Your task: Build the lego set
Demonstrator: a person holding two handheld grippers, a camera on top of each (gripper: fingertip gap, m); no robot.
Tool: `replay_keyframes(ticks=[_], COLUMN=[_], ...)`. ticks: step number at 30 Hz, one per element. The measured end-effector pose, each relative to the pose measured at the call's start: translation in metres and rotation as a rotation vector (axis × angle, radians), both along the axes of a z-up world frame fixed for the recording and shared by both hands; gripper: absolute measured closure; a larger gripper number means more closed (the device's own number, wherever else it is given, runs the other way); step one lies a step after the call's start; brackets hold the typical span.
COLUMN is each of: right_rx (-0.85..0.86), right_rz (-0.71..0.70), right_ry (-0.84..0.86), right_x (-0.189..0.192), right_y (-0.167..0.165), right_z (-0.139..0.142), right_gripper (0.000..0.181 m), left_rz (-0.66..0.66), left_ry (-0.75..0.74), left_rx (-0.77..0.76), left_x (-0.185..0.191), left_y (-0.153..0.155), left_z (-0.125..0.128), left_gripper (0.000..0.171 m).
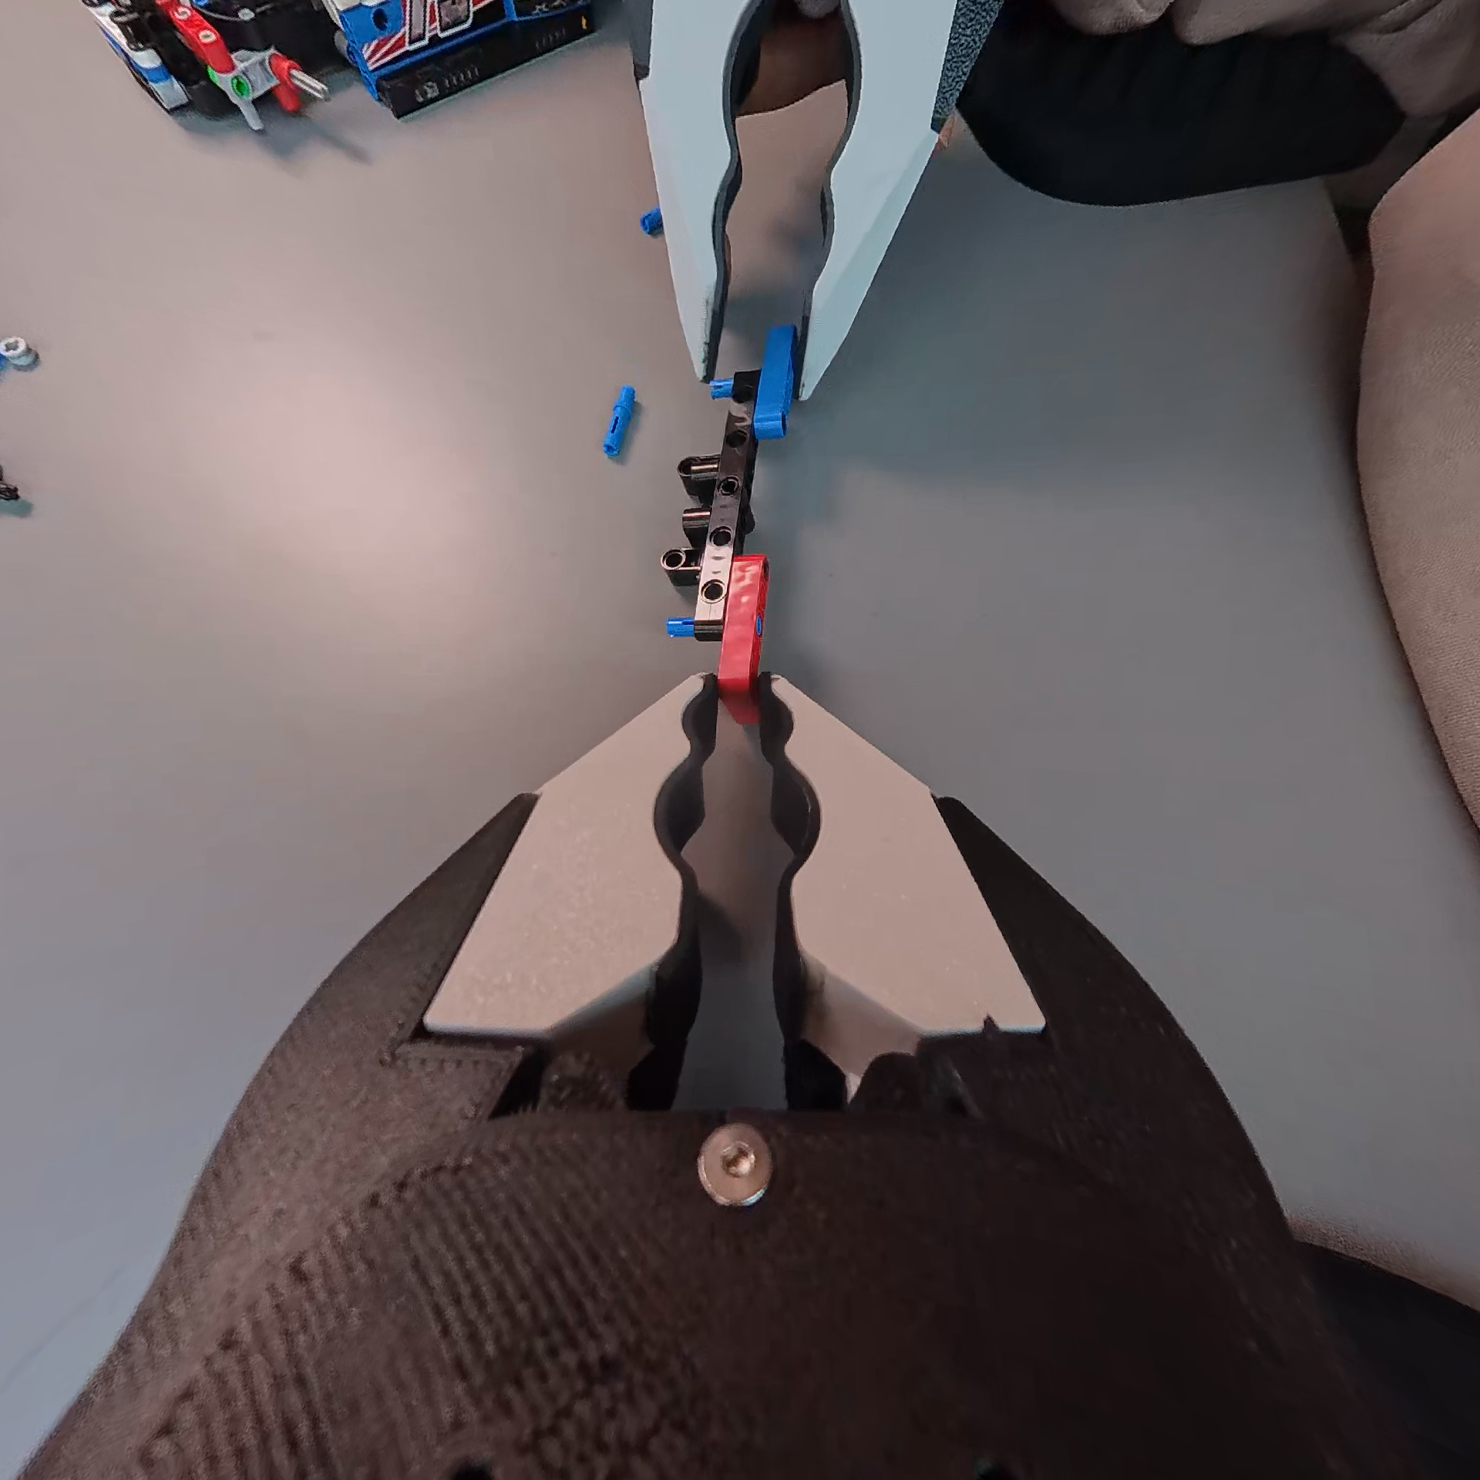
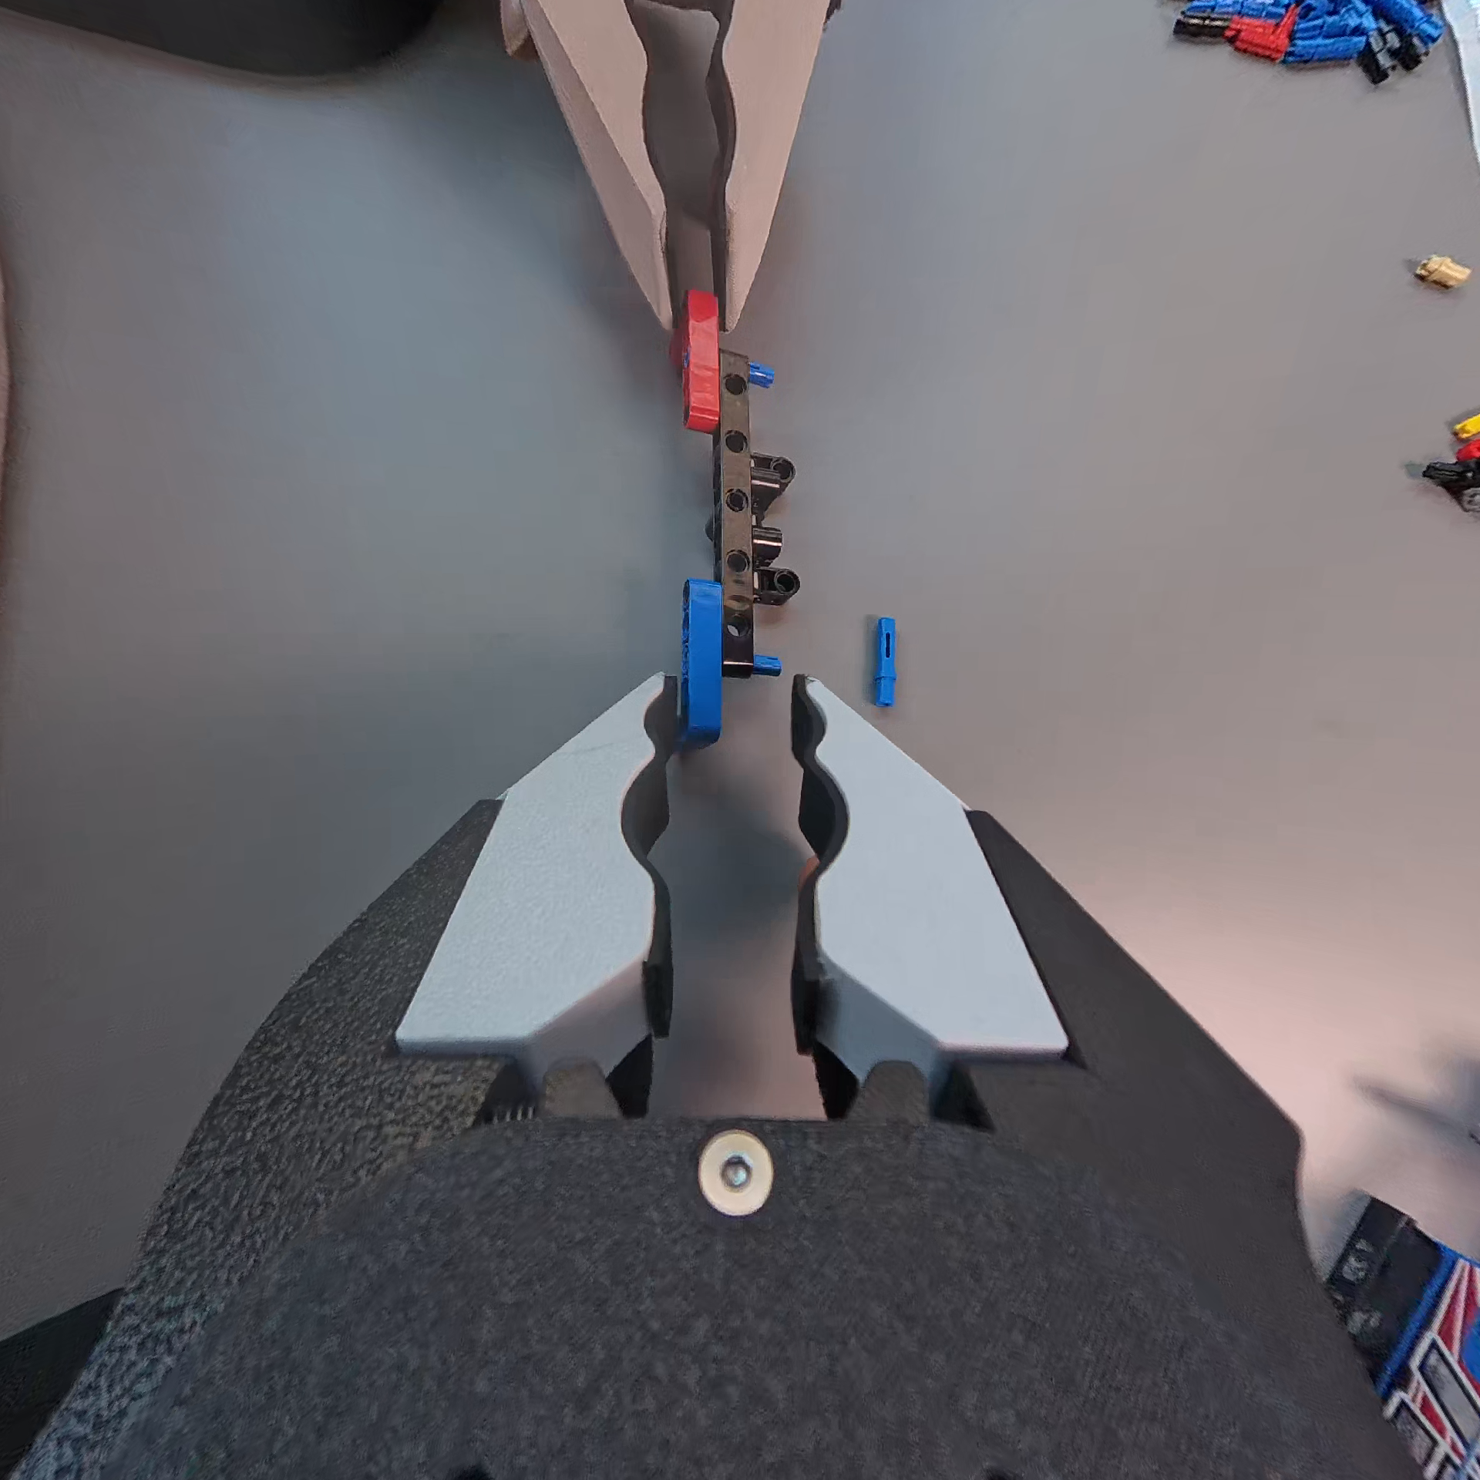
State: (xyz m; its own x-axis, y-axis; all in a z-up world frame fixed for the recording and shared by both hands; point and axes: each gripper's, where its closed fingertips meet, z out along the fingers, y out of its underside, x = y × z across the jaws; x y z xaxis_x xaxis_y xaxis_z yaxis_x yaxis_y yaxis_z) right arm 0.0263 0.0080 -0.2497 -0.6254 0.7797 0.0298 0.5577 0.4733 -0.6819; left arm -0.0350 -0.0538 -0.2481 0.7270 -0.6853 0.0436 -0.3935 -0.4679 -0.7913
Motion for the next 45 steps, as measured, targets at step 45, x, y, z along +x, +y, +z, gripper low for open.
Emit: replay_keyframes(ticks=[45], right_rx=[0.104], right_rz=[0.003], right_ry=[0.097], right_x=[-0.004], right_y=[0.005], right_z=[-0.002], right_gripper=[0.163], left_rz=[-0.017], left_ry=[0.169], left_rx=[0.228], left_x=[-0.009], left_y=[0.010], left_z=[0.002], left_gripper=[0.161])
